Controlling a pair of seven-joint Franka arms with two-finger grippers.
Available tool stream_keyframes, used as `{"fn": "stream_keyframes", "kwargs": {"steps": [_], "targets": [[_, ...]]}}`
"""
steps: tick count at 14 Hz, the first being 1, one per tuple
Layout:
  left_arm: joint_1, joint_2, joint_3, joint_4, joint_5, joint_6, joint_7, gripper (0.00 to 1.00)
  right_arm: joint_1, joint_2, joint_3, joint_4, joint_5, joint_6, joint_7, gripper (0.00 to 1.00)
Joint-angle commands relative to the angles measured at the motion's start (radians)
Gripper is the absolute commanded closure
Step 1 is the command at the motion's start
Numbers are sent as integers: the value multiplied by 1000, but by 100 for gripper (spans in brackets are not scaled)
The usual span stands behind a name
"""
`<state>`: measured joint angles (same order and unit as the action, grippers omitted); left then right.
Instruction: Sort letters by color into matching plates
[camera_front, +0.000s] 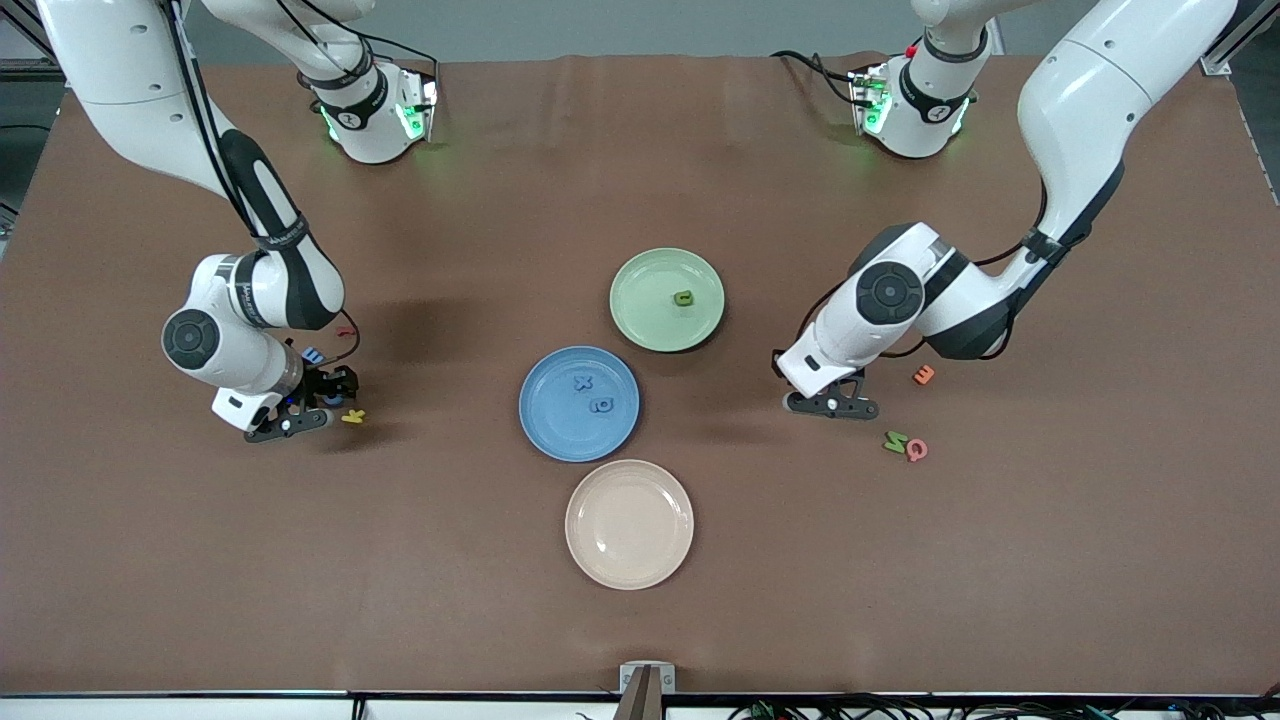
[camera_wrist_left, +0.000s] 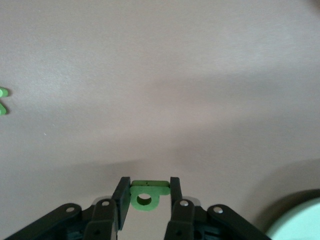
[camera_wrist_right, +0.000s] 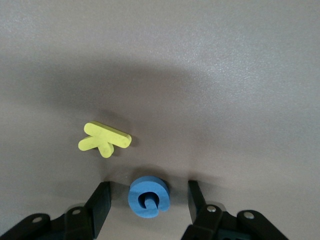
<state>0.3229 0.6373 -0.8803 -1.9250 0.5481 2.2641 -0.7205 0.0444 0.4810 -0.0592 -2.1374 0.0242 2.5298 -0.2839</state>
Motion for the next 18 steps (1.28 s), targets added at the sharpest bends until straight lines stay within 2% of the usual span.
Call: {"fn": "stream_keyframes", "kwargs": {"steps": [1, 8, 11, 16, 18], "targets": [[-7, -21, -43, 23, 4, -44, -83, 92, -15, -25, 10, -39, -10, 4, -8, 39], [-152, -10, -60, 20, 4, -44, -388, 92, -12, -38, 10, -42, -10, -3, -3, 83], [-215, -5, -60, 11, 4, -44, -509, 92, -8, -82, 10, -6, -10, -110, 12, 85], [-284, 25, -57, -2, 16, -19, -638, 92, 57, -111, 12, 204, -9, -435, 139, 86], [-314, 38, -52, -9, 19, -3, -657, 92, 103, -110, 12, 264, -3, -494, 214, 86]]}}
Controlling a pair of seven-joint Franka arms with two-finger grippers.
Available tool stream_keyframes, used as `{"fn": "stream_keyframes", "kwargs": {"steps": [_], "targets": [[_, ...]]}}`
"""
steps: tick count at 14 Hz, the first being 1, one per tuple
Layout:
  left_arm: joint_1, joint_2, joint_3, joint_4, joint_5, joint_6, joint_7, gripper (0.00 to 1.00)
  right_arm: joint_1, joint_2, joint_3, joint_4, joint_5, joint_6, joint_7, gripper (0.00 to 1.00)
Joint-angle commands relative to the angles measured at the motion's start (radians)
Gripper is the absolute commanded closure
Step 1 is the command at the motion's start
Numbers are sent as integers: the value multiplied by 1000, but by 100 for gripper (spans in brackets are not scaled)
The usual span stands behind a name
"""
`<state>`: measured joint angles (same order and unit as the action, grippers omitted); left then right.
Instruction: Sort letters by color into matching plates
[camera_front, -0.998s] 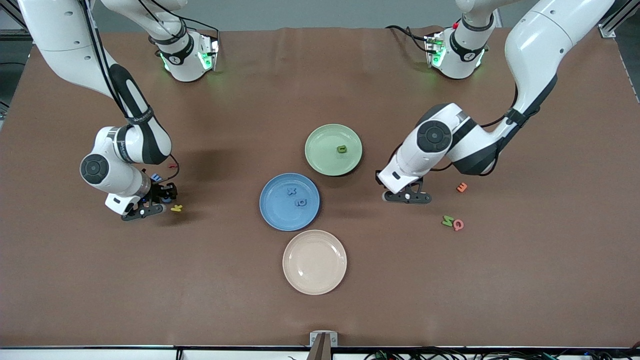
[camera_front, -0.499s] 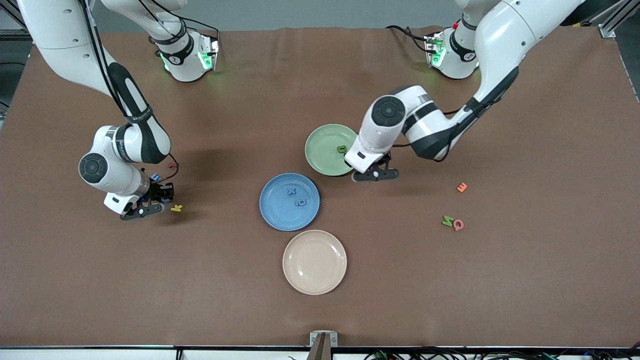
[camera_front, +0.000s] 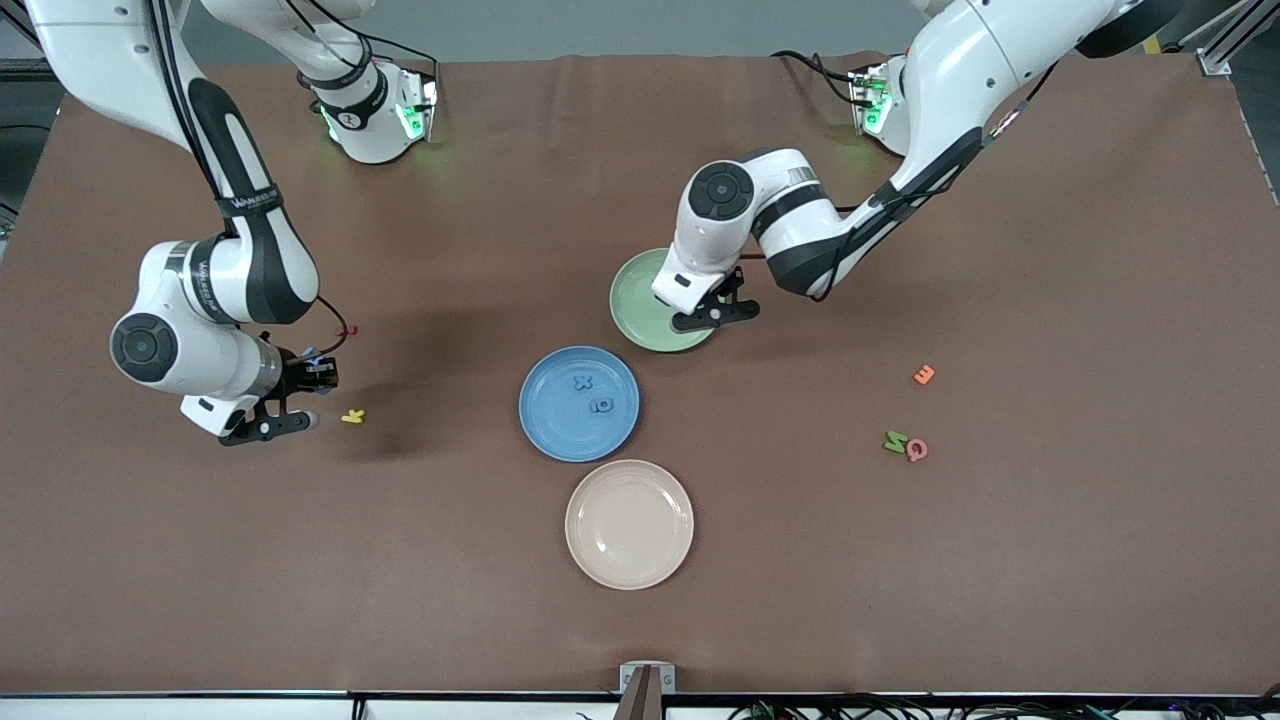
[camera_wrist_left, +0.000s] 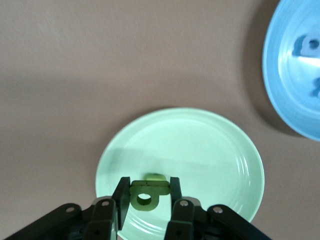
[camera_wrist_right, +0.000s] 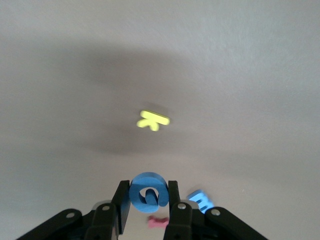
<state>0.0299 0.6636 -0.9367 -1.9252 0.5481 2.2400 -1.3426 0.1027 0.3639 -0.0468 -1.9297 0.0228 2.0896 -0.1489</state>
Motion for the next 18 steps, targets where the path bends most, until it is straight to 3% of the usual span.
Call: {"fn": "stream_keyframes", "kwargs": {"steps": [1, 4, 8, 14, 18], "targets": [[-33, 16, 9, -9, 19, 21, -36, 92, 73, 9, -1, 69, 3, -56, 133, 86], [-94, 24, 59, -9, 21, 39, -67, 92, 184, 18, 1, 107, 31, -48, 331, 86], [-157, 27, 131, -9, 21, 62, -73, 92, 299, 87, -1, 170, 183, -28, 469, 86], [-165, 39, 144, -9, 21, 79, -73, 92, 437, 188, -1, 189, 184, 144, 678, 86], [-217, 44, 194, -3, 21, 82, -73, 92, 482, 269, -1, 233, 181, 188, 732, 86]]}}
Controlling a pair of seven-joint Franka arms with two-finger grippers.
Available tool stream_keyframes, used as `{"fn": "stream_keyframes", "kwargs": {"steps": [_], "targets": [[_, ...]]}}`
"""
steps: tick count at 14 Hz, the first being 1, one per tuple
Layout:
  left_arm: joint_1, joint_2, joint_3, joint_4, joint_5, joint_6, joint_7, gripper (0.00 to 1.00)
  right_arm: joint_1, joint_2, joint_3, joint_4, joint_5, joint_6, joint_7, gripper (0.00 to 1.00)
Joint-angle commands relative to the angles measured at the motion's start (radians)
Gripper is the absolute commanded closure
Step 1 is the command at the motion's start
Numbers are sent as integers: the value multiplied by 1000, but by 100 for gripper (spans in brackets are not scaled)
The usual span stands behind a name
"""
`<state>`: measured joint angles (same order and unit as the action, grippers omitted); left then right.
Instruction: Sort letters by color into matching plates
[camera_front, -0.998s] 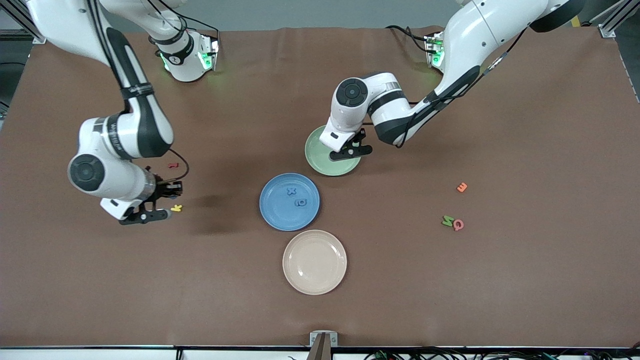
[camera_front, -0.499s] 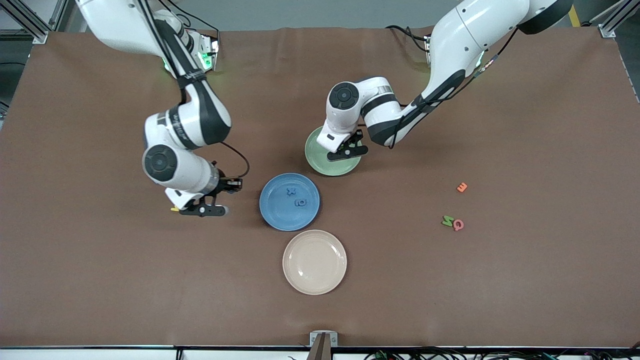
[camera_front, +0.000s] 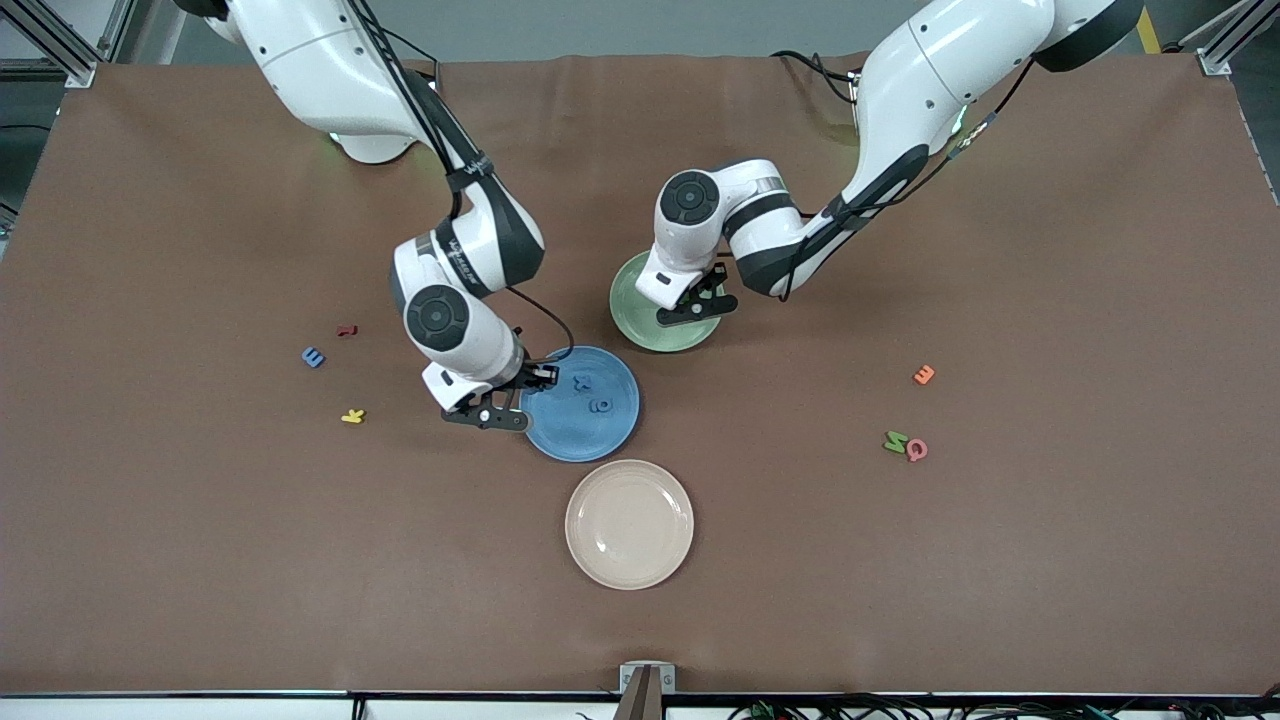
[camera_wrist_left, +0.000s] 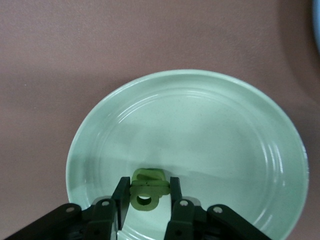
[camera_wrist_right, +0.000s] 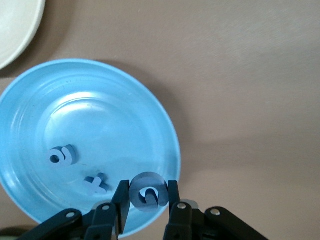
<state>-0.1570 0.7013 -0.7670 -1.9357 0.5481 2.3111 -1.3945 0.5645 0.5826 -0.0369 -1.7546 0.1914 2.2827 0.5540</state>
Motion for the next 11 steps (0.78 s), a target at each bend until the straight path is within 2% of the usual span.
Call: {"fn": "stream_keyframes", "kwargs": {"steps": [1, 3, 4, 6, 7, 8, 10, 11], "targets": [[-30, 6, 25, 7, 21, 11, -21, 92, 21, 62, -11, 69, 13, -5, 33, 86], [-30, 6, 26, 7, 21, 11, -21, 92, 21, 74, -11, 72, 14, 27, 32, 86], [-30, 6, 25, 7, 19, 11, -21, 88, 21, 80, -11, 72, 14, 34, 33, 86], [-29, 6, 26, 9, 19, 11, -41, 66, 21, 86, -11, 72, 16, 44, 34, 86], [-29, 6, 26, 9, 19, 11, -64, 40, 21, 91, -11, 72, 16, 46, 34, 85], [-30, 6, 26, 8, 19, 11, -87, 1, 21, 94, -11, 72, 16, 50, 34, 84], [-29, 3, 26, 7, 19, 7, -100, 0, 23, 98, -11, 72, 16, 61, 34, 81], [-27, 0, 26, 9, 21, 2, -100, 0, 23, 98, -11, 72, 14, 60, 34, 70]]}}
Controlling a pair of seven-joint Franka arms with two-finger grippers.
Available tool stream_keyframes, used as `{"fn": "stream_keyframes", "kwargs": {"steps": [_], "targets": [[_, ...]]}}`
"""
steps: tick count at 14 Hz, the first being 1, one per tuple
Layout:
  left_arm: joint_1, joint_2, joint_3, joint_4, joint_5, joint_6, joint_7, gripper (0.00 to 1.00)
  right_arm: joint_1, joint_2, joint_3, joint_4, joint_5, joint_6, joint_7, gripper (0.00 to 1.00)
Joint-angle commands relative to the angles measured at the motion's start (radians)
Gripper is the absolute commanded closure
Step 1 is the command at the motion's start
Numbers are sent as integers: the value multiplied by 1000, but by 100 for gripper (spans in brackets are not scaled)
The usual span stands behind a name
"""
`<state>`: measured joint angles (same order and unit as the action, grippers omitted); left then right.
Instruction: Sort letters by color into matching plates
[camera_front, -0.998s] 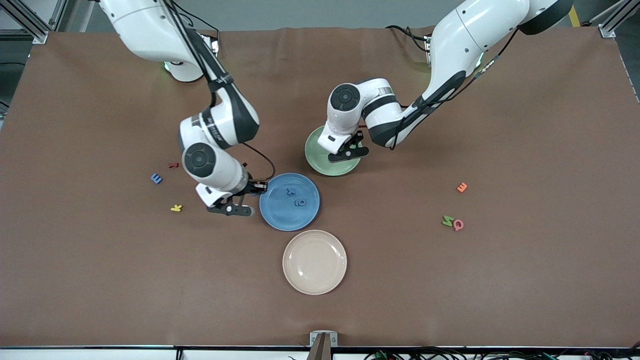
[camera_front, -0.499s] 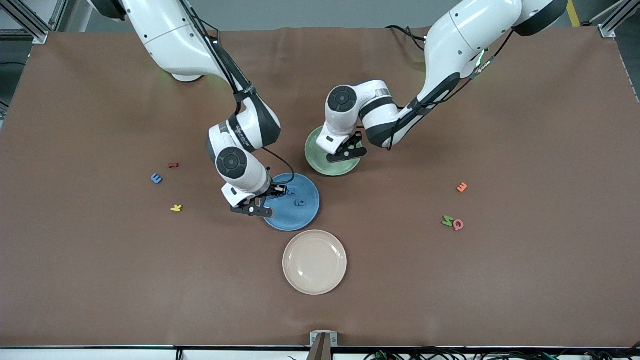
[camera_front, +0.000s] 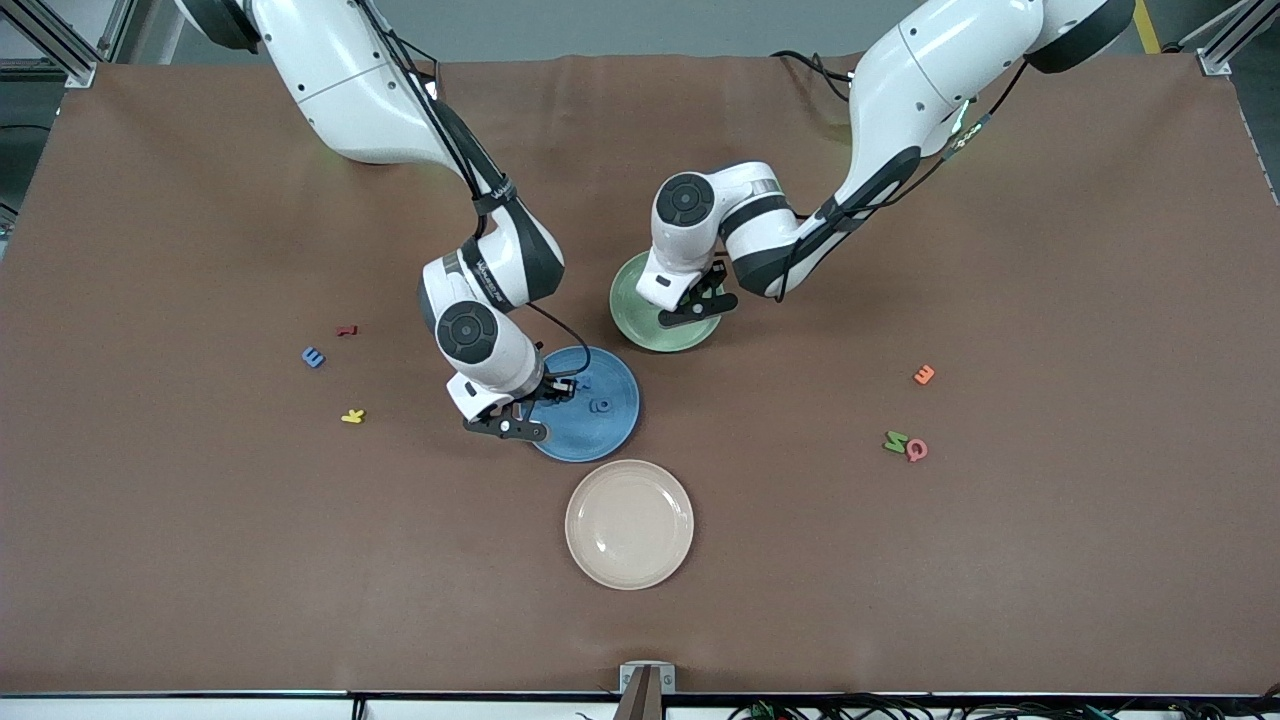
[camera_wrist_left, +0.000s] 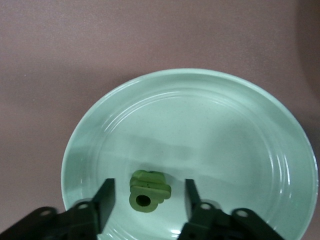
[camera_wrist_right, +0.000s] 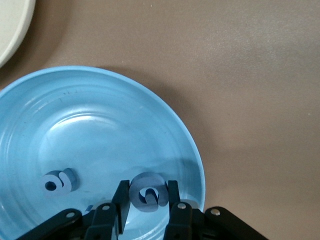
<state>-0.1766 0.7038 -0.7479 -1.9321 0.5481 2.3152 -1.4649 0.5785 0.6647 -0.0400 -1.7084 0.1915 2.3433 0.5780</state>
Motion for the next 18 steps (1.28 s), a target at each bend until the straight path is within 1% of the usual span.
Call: {"fn": "stream_keyframes", "kwargs": {"steps": [1, 2, 3, 4, 7, 9, 11, 13, 16, 18], "targets": [[-1, -9, 7, 5, 19, -5, -29, 0, 9, 13, -8, 26, 14, -7, 8, 37], [5, -13, 5, 7, 19, -5, -29, 0, 7, 9, -8, 24, 16, -13, 9, 6], [8, -21, 5, 7, 19, -5, -28, 0, 6, 4, -8, 21, 14, -21, 6, 0], [11, -27, 5, 7, 19, -5, -28, 0, 3, -16, -8, 20, 13, -54, 3, 0], [25, -49, 5, 9, 19, -7, -28, 0, -17, -140, -17, 18, 5, -256, -4, 0], [52, -72, 4, 10, 19, -11, -19, 0, -75, -226, -21, 15, 3, -387, -23, 0], [89, -90, -2, 15, 19, -16, -14, 0, -146, -299, -23, -6, 2, -478, -110, 0], [121, -110, -2, 16, 19, -16, 6, 0, -227, -361, -24, -68, -4, -496, -252, 0], [198, -133, -2, 24, 19, -16, 104, 0, -328, -411, -26, -132, -118, -493, -366, 0], [287, -142, -2, 24, 19, -16, 199, 0, -412, -427, -26, -161, -135, -490, -462, 0]]}}
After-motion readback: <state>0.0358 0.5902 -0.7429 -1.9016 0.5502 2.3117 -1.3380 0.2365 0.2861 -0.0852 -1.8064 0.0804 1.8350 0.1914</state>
